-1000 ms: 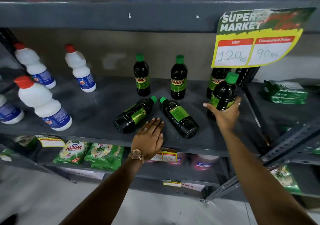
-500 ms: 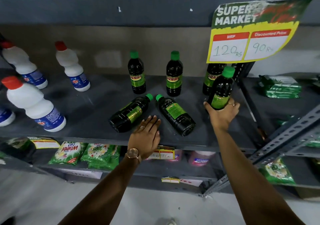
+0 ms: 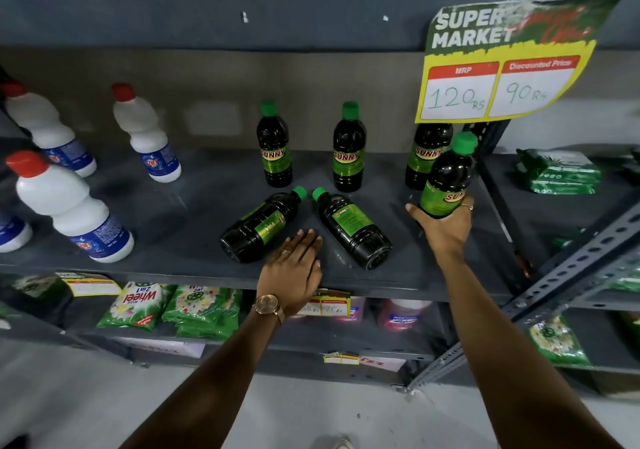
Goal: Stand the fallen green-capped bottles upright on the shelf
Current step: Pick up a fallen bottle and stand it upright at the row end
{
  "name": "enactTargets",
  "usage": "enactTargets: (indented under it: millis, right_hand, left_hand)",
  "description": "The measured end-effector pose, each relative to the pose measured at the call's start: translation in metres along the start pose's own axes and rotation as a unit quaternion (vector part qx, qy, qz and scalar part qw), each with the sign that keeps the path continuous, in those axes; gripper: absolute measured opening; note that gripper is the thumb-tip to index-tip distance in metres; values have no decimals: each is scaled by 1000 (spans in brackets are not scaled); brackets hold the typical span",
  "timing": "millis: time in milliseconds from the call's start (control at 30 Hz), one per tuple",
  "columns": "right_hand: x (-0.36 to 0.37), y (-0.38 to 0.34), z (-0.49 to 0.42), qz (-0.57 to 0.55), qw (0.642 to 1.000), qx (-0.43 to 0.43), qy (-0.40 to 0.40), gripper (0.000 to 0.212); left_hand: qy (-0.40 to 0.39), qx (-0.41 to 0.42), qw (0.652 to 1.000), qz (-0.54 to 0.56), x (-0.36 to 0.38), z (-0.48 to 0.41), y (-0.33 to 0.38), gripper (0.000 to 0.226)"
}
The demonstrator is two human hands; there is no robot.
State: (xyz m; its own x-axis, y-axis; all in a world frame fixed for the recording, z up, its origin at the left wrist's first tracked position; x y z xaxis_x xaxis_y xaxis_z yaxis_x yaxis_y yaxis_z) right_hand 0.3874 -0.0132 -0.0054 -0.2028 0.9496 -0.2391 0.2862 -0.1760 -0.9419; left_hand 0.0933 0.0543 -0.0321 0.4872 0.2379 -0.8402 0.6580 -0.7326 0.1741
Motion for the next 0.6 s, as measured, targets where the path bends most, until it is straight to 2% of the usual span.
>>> enactTargets:
  millis: [67, 133, 267, 367, 600]
  right_hand:
    - [-4, 10, 0, -8, 1000, 7, -28, 74]
    - [-7, 12, -1, -3, 1000, 3, -10, 70]
    - [-5, 2, -3, 34, 999, 0, 38, 83]
    - [-3, 0, 1, 45, 999, -15, 16, 92]
    - [-16, 4, 3, 16, 998, -23, -61, 68]
  left_hand:
    - [0, 0, 1000, 1, 0, 0, 0, 49]
    - [1, 0, 1000, -1, -1, 0, 0, 49]
    - [-1, 1, 1000, -5, -2, -1, 1, 50]
    - [0, 1, 1000, -3, -2, -1, 1, 50]
    - [5, 6, 1000, 1, -6, 0, 3, 49]
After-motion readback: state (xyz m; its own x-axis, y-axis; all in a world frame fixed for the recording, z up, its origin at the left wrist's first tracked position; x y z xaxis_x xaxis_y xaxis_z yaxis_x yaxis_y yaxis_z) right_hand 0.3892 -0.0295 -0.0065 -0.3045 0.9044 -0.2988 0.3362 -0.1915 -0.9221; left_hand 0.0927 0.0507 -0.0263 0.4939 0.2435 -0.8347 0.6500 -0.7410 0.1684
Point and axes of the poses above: each hand's wrist, its own z-axis away from the middle knuckle, its own x-axis out of the palm, y = z × x, the point moved 6 cm from there along -z, towards the middle knuckle, and after that the axes turned 13 degrees about y, right-handed, at the moved point
